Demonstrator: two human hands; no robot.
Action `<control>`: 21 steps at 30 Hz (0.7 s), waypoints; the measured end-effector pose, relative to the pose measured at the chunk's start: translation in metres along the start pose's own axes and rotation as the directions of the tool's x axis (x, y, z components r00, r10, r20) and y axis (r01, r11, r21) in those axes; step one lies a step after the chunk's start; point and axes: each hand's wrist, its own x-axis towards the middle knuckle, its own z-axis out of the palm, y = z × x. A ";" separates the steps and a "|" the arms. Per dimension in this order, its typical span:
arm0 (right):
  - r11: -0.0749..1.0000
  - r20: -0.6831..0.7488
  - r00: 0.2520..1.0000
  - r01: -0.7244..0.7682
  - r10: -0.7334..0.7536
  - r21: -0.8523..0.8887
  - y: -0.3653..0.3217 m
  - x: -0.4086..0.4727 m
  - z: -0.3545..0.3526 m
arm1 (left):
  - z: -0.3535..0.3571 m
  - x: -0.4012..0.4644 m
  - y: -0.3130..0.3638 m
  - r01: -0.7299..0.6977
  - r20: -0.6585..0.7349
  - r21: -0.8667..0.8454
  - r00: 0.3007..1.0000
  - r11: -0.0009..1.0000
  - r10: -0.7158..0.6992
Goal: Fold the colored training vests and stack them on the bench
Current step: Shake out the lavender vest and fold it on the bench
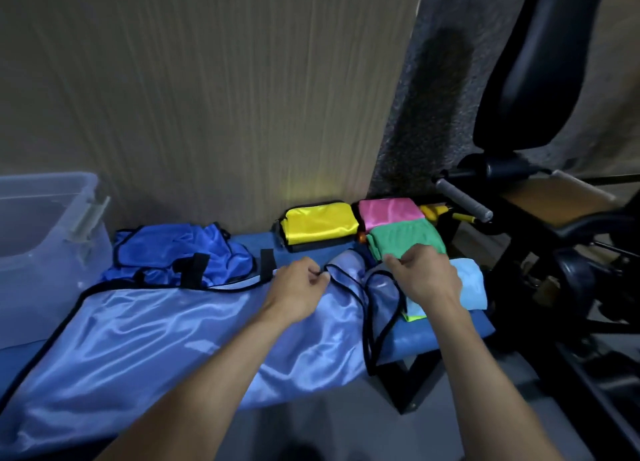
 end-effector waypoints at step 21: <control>0.521 0.158 0.987 -0.141 0.012 0.842 -0.012 -0.001 -0.001 | 0.000 0.022 0.052 -0.023 0.030 -0.687 0.998 0.727 0.060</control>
